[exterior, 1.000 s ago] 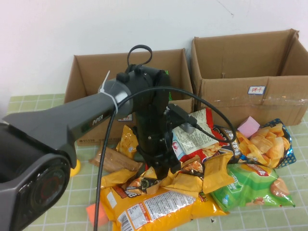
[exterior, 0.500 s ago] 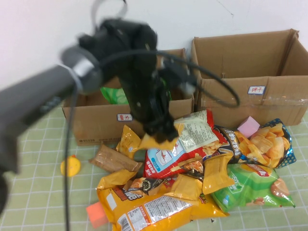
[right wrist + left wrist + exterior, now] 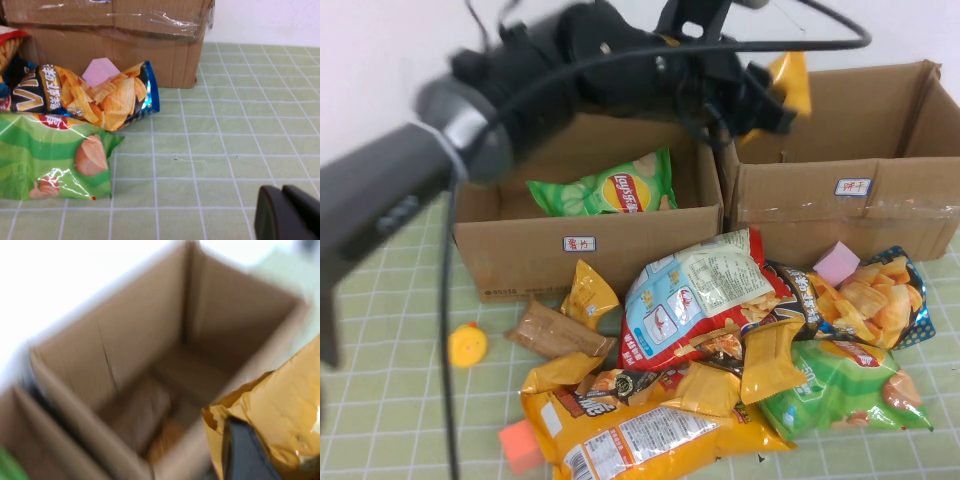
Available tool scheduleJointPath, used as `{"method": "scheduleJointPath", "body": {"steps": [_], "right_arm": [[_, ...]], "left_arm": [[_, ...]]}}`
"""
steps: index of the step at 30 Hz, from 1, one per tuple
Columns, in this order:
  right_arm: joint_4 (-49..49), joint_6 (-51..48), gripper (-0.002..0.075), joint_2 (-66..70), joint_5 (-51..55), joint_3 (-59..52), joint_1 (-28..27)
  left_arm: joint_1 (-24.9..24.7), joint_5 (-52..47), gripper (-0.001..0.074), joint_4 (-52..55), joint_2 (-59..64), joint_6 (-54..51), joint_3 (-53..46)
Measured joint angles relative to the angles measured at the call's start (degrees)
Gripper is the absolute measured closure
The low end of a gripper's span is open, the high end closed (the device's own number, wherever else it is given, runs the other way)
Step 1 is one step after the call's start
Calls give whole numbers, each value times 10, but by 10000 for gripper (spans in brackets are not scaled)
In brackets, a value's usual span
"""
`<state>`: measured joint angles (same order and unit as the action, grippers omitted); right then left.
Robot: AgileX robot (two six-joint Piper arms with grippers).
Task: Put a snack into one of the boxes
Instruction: Place the biscuit in the biscuit box
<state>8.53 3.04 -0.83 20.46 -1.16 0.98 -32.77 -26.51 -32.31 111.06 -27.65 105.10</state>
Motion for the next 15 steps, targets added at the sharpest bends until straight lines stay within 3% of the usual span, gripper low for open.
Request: {"method": "scheduleJointPath", "body": {"steps": [6, 11, 15], "right_arm": [[0, 0, 728, 0, 0, 0, 0], [0, 0, 728, 0, 0, 0, 0], [0, 0, 728, 0, 0, 0, 0]], "left_arm": [[0, 160, 514, -183, 83, -129, 5], [0, 152, 514, -288, 177, -238, 81], [0, 146, 514, -311, 246, -283, 172]]}}
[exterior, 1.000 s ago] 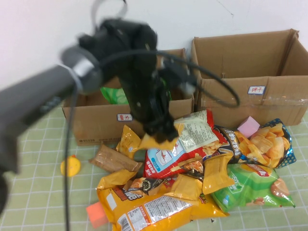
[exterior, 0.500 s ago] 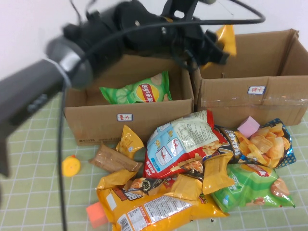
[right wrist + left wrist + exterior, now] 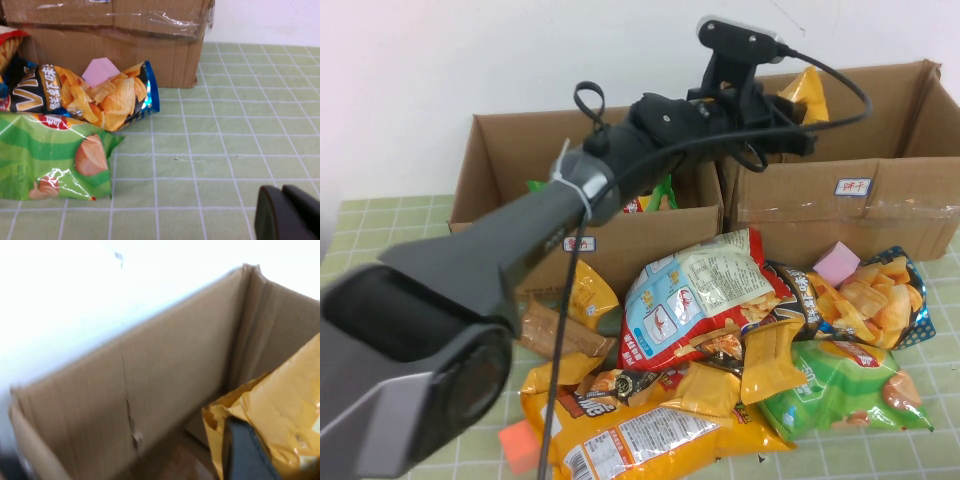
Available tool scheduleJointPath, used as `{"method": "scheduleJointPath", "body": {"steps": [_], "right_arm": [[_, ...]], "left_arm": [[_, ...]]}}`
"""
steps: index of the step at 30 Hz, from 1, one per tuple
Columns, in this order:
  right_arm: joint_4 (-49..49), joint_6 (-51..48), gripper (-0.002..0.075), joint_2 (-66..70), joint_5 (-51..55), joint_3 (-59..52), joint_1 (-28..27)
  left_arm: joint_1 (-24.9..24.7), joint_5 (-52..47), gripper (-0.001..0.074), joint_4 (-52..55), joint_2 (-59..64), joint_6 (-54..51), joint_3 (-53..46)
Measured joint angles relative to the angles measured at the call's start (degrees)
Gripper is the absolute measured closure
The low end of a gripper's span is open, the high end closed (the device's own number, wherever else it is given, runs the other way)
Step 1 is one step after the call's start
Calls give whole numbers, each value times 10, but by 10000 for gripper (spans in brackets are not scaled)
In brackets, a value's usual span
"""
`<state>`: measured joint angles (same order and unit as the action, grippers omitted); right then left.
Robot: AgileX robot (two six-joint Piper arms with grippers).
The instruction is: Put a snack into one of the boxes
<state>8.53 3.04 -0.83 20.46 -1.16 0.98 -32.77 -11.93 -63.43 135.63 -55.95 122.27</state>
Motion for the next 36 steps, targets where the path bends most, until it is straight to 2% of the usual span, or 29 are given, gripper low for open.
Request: {"method": "scheduleJointPath", "body": {"steps": [4, 6, 10, 11, 13, 15, 16, 18, 20, 23, 26, 32, 36], "right_arm": [[0, 0, 728, 0, 0, 0, 0], [0, 0, 728, 0, 0, 0, 0], [0, 0, 728, 0, 0, 0, 0], [0, 0, 728, 0, 0, 0, 0], [0, 0, 728, 0, 0, 0, 0], [0, 0, 728, 0, 0, 0, 0], [0, 0, 728, 0, 0, 0, 0], [0, 0, 728, 0, 0, 0, 0], [0, 0, 728, 0, 0, 0, 0], [0, 0, 728, 0, 0, 0, 0], [0, 0, 728, 0, 0, 0, 0], [0, 0, 728, 0, 0, 0, 0], [0, 0, 728, 0, 0, 0, 0]], "left_arm": [[1, 0, 498, 3, 46, -22, 67], [2, -1, 414, 3, 57, -23, 81], [4, -5, 194, 3, 60, -23, 86], [6, -11, 162, 5, 57, -23, 86], [10, -32, 146, 8, 50, -23, 86], [17, -68, 183, 20, 37, -17, 86], [23, -90, 231, 29, 26, -12, 86], [34, -134, 374, 55, -3, 5, 86], [52, -191, 557, 91, -40, 29, 86], [82, -276, 681, 148, -94, 59, 88], [104, -372, 718, 234, -144, 109, 91], [114, -554, 734, 442, -231, 183, 91], [114, -598, 735, 496, -284, 210, 91]]}}
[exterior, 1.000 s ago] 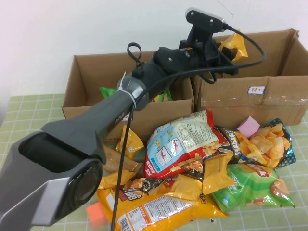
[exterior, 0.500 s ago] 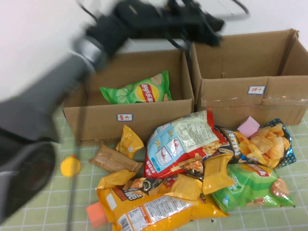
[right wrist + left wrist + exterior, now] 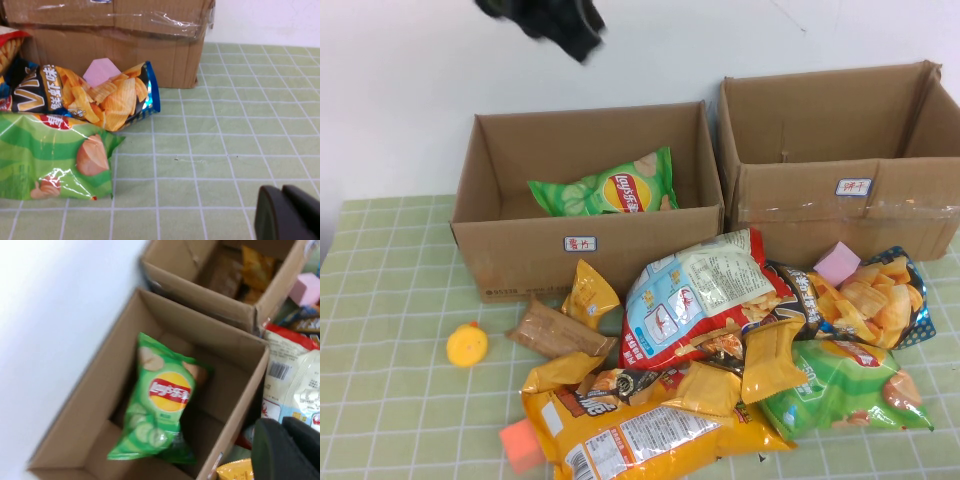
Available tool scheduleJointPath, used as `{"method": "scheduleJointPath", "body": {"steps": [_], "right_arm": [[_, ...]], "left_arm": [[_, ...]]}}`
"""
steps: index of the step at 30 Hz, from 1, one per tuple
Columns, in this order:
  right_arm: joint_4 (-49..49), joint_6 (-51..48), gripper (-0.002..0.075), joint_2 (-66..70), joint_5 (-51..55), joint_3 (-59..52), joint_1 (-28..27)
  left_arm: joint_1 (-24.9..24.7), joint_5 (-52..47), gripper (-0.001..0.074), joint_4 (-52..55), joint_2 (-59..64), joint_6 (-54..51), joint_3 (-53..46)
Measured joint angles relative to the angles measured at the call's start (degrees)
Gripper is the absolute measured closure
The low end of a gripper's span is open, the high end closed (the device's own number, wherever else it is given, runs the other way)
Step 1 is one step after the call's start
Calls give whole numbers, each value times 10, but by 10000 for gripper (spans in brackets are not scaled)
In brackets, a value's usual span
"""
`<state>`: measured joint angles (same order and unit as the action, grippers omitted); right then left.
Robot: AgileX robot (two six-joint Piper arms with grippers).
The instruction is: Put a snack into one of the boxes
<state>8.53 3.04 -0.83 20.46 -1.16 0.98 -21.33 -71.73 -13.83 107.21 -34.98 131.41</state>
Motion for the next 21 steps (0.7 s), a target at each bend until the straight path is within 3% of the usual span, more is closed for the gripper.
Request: {"method": "scheduleJointPath", "body": {"steps": [7, 11, 21], "right_arm": [[0, 0, 728, 0, 0, 0, 0], [0, 0, 728, 0, 0, 0, 0], [0, 0, 728, 0, 0, 0, 0]], "left_arm": [[0, -2, 735, -44, -146, 8, -103], [0, 44, 735, -61, -268, 10, -272], [0, 306, 735, -79, -578, 54, -737]]}}
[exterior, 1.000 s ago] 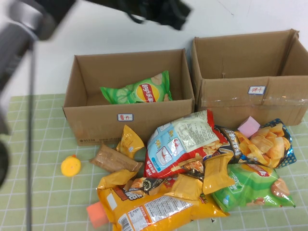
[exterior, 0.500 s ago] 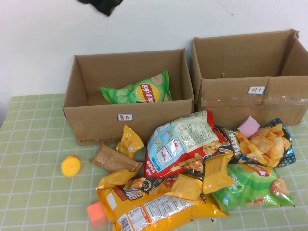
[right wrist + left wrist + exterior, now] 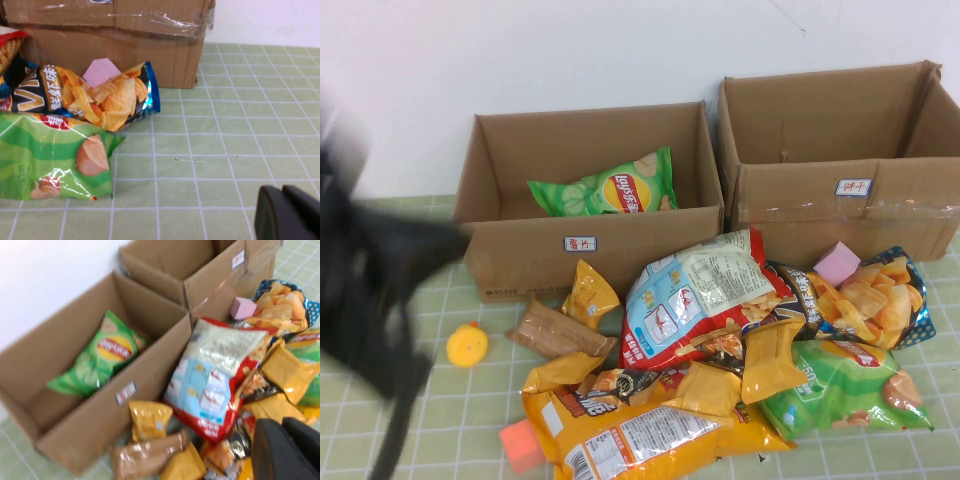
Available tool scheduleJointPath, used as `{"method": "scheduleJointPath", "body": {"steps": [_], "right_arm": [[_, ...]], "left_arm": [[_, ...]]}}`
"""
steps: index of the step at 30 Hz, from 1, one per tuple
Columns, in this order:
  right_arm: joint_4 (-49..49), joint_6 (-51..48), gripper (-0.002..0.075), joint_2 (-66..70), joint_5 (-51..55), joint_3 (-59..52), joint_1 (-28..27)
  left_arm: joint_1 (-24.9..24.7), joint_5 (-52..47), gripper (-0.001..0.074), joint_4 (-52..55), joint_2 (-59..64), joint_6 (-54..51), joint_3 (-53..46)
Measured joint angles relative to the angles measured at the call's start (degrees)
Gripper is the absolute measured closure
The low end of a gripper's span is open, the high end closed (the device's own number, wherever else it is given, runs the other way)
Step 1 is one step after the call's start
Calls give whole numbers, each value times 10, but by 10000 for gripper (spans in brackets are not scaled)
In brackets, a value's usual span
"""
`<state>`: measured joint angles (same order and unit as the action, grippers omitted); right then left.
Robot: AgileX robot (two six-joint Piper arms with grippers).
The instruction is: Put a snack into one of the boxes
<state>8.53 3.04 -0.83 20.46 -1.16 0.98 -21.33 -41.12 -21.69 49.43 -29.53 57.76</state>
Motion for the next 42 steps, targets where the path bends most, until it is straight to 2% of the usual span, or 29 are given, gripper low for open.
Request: {"method": "scheduleJointPath", "body": {"steps": [6, 13, 17, 22, 27, 35, 42], "right_arm": [[0, 0, 728, 0, 0, 0, 0], [0, 0, 728, 0, 0, 0, 0], [0, 0, 728, 0, 0, 0, 0], [0, 0, 728, 0, 0, 0, 0], [0, 0, 728, 0, 0, 0, 0], [0, 0, 728, 0, 0, 0, 0], [0, 0, 728, 0, 0, 0, 0]], "left_arm": [[5, 62, 735, 18, -119, 25, -128], [5, 81, 735, 124, -209, 40, -195], [5, 96, 735, 191, -237, 115, -222], [16, 171, 735, 279, -295, 204, -303], [65, 228, 735, 289, -374, 217, -393], [179, 264, 735, 266, -494, 227, -525], [223, 250, 735, 177, -501, 232, -590]]}}
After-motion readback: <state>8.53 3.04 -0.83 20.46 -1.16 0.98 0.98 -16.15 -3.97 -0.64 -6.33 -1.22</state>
